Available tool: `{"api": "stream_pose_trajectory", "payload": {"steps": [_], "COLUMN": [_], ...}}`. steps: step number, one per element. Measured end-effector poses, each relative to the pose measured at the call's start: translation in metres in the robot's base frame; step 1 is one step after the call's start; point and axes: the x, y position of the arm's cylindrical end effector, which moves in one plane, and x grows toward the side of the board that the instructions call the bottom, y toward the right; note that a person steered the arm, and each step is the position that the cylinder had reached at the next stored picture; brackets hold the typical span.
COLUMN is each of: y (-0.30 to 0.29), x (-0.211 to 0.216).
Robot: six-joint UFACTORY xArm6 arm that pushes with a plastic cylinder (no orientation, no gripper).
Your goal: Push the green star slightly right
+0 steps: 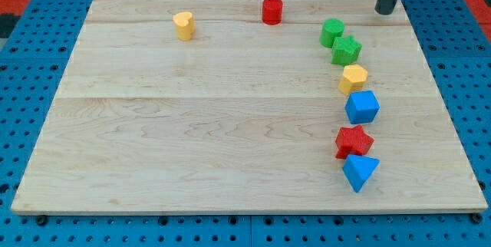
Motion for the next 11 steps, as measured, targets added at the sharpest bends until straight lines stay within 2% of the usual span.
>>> {"api": "stream_pose_trajectory", "payload": {"steps": [3,4,5,8,11], "y": [-0.133,-0.166,-0.169,-0.168,-0.132], "x": [0.022,0.048,0.129,0.139,0.116]}}
